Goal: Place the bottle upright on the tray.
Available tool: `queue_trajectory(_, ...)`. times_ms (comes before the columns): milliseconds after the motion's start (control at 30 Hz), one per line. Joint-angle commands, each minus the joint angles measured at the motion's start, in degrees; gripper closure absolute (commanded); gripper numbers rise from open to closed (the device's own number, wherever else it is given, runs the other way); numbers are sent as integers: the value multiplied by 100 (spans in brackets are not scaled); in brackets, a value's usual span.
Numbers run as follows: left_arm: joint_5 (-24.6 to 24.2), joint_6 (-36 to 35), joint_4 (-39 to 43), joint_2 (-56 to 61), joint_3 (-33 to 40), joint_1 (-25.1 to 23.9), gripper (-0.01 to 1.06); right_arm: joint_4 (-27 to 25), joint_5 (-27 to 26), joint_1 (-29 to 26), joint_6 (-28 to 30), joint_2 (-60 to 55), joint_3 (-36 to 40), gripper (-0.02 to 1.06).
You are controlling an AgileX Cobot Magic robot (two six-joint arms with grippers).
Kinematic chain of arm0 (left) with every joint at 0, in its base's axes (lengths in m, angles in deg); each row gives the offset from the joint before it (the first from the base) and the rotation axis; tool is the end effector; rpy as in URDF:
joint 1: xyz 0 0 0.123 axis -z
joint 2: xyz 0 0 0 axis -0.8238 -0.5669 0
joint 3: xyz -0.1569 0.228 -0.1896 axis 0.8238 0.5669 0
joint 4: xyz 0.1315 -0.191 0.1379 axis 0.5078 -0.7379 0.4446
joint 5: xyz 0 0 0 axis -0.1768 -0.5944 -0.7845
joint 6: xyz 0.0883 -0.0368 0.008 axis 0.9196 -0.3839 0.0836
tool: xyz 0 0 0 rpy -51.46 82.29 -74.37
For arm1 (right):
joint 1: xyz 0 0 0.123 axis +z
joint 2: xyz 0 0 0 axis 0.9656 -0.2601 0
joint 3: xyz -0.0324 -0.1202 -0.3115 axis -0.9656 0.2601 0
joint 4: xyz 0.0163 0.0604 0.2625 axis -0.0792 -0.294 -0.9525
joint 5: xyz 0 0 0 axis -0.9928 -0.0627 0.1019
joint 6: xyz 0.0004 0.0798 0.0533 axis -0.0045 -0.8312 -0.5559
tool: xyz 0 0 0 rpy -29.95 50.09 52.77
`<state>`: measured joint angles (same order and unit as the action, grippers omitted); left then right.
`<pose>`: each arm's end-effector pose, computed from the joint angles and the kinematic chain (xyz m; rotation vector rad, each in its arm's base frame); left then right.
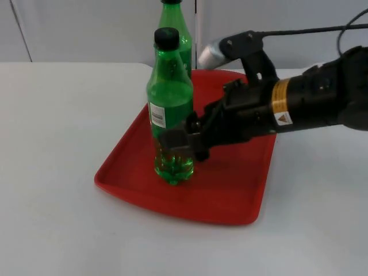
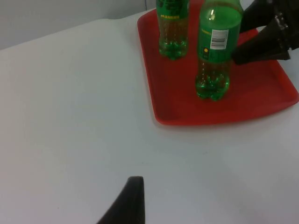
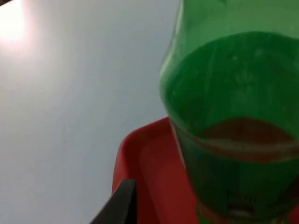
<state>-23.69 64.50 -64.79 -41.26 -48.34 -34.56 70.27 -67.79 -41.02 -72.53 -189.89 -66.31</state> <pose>-0.0351 0.0077 0.2830 0.4943 2.0107 -0.2310 0.3417 0.2724 0.1635 -0.9212 1.9677 0.7049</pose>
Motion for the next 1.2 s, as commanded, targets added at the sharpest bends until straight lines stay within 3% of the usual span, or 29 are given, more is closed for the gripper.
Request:
queue_trajectory(0,6,-37,27,23,26,-31,0,51,63,0,-61,290,261,-1)
queue_trajectory(300,6,-37,27,23,26,-31,0,51,738,0,-223,1315,1218,-1)
queue_trajectory(600,6,-37,27,23,26,-31,0,60,1648,0,-928,2913,2176,-1)
queue_trajectory(800,6,-37,27,23,26,-31,0,60,2289,0,-1263,3734,2362,-1)
queue_trajectory(933,6,-37,27,23,26,-31,0,154,3310,0,-1036,4353,2306,-1)
queue_trajectory(967,6,-37,27,23,26,-31,0,154,3310,0,-1036,4353,2306,-1)
queue_trajectory(1033,6,-37,27,23,26,-31,0,82,4112,0,-1025,4542,2207,-1)
queue_trajectory(1067,6,-37,27,23,26,-31,0,-199,4707,0,-870,4665,2125,-1)
queue_trajectory(1133,6,-37,27,23,26,-31,0,-302,4832,0,-780,4683,2110,-1)
queue_trajectory(1167,6,-37,27,23,26,-31,0,-938,5293,0,-134,4751,2027,-1)
